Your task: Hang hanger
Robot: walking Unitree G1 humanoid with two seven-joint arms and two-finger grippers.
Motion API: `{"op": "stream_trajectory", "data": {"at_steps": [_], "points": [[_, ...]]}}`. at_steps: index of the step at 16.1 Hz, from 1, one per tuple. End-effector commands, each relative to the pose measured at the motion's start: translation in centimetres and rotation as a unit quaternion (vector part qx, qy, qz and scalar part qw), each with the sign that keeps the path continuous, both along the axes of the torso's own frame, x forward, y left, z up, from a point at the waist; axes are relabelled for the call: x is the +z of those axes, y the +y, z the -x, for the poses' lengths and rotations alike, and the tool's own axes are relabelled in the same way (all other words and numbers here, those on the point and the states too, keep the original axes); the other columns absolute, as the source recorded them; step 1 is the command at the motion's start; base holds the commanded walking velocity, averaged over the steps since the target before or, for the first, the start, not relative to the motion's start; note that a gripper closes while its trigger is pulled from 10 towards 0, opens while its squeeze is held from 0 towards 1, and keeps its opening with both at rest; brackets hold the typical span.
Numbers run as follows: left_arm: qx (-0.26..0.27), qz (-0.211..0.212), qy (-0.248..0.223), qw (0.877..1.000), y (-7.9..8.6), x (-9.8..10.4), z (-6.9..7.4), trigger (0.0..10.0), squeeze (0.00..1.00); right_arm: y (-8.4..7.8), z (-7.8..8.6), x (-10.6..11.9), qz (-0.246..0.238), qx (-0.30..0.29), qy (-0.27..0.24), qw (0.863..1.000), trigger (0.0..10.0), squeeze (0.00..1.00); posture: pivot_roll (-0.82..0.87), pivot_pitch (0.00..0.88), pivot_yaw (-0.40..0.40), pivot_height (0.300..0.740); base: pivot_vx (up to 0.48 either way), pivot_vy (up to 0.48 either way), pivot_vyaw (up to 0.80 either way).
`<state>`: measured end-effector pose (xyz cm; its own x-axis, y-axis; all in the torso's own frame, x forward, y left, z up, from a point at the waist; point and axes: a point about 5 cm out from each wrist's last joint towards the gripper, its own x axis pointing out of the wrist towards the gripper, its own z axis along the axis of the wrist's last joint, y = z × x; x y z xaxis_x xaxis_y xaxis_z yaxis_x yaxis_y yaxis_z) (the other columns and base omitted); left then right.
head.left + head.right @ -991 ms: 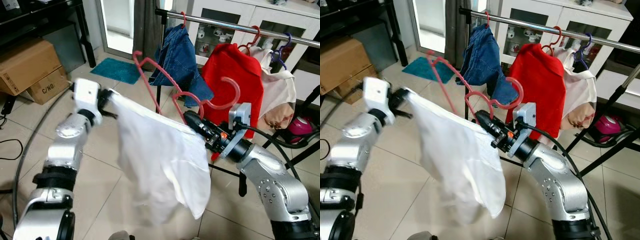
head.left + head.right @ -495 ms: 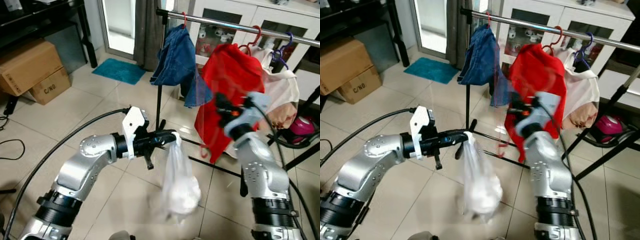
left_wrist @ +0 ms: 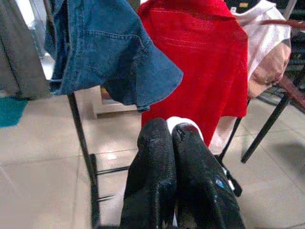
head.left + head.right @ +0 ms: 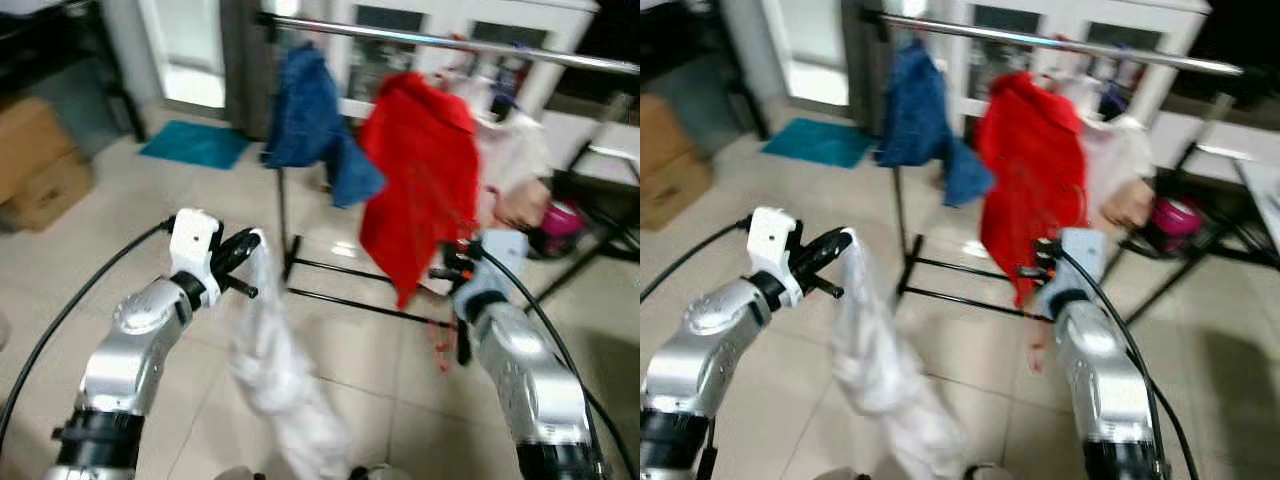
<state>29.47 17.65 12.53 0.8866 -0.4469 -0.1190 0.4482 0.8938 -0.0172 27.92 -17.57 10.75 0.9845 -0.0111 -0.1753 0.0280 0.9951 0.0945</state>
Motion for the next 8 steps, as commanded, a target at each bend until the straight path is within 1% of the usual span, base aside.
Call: {"op": "stream_trajectory", "data": {"at_steps": [1,2,3,4,5,6,7,8], "points": [[0.005,0.011,-0.029,1.000,-0.1,1.3,-0.1,10.0,0.00,-0.5,0.0,0.8,0.008,-0.024,-0.026,0.999,10.0,0.00,-0.06,0.000,-0.013,0.740,0.000,0.000,-0.80],[0.037,0.030,-0.063,0.997,-0.6,1.8,-0.2,10.0,0.00,-1.1,0.2,1.2,0.001,-0.061,-0.025,0.998,10.0,0.00,-0.06,0.000,-0.009,0.740,0.000,0.000,-0.80],[0.040,0.051,-0.062,0.996,-0.9,1.8,-0.1,10.0,0.00,-1.2,0.1,1.7,0.005,-0.059,-0.029,0.998,10.0,0.00,-0.06,0.000,-0.004,0.740,0.000,0.000,-0.80],[0.051,0.054,-0.061,0.995,-0.9,1.7,-0.1,10.0,0.00,-1.3,0.1,2.1,-0.006,-0.069,-0.028,0.997,10.0,0.00,-0.07,0.000,-0.004,0.740,0.000,0.000,-0.80],[0.071,0.055,-0.071,0.993,-0.8,1.8,-0.2,10.0,0.06,-1.3,0.1,2.4,-0.028,-0.075,-0.032,0.996,10.0,0.00,-0.07,0.000,-0.003,0.740,0.000,0.000,-0.80],[0.084,0.062,-0.078,0.991,-0.7,1.8,-0.2,10.0,0.06,-1.3,0.2,2.7,-0.038,-0.078,-0.040,0.995,10.0,0.00,-0.07,0.000,-0.003,0.740,0.000,0.000,-0.80],[0.085,0.051,-0.069,0.993,-0.6,1.7,-0.3,10.0,0.05,-1.5,0.2,2.7,-0.025,-0.084,-0.044,0.995,10.0,0.00,-0.07,0.000,-0.004,0.740,0.000,0.000,-0.80],[0.104,0.023,-0.056,0.993,-0.3,1.5,-0.4,10.0,0.06,-1.6,0.3,2.6,-0.003,-0.096,-0.050,0.994,10.0,0.00,-0.07,0.000,-0.005,0.740,0.000,0.000,-0.80]]}}
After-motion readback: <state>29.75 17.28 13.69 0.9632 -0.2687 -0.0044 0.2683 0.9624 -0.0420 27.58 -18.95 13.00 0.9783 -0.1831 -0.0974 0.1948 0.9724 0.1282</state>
